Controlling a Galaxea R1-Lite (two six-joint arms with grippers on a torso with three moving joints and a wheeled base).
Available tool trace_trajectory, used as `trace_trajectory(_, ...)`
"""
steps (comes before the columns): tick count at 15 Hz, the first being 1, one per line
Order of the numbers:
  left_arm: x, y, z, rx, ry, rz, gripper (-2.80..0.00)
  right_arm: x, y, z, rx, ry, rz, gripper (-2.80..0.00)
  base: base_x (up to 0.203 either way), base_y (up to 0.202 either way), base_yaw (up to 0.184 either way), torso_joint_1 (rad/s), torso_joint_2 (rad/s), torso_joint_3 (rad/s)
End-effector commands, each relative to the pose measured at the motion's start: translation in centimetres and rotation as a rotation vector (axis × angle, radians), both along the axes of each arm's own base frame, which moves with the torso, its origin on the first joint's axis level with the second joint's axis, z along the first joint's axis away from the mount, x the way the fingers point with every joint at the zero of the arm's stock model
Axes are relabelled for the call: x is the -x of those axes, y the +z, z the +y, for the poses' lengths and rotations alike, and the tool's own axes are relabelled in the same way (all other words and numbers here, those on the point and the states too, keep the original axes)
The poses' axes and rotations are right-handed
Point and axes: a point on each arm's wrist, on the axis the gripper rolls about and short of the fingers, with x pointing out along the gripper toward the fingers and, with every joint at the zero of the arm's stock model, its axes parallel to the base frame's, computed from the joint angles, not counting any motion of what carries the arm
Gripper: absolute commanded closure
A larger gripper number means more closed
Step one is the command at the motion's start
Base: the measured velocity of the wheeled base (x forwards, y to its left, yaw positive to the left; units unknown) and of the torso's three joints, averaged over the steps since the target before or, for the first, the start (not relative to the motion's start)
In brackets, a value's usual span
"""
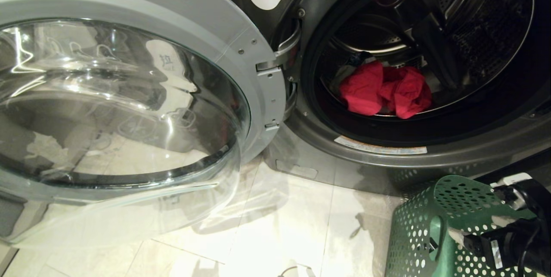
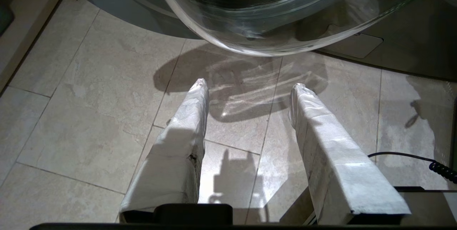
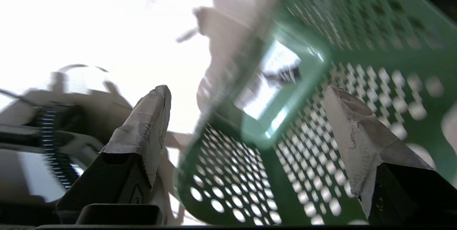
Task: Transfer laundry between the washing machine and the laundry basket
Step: Place the clothes into the washing machine
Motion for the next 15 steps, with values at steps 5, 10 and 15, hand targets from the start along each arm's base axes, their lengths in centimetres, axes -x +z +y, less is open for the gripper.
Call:
trace_trajectory(5,0.0,0.0,0.0,0.000,0.000,0.002,0.00,-6.2,-1.6,3.7,-0.031,0.082,-0.079,-2.80,0.000,0.000,0.000,0.000,0.00,0.000)
trace_trajectory(10,0.0,0.0,0.0,0.000,0.000,0.000,0.00,-15.9,-0.4,10.0,-0.098,-0.127,-0.357,-2.80,0.000,0.000,0.000,0.000,0.00,0.000)
trace_trajectory(15,0.0,0.0,0.0,0.000,0.000,0.002,0.00,-19.3,2.3,11.3,-0.136,-0.269,-0.516,-2.80,0.000,0.000,0.000,0.000,0.00,0.000)
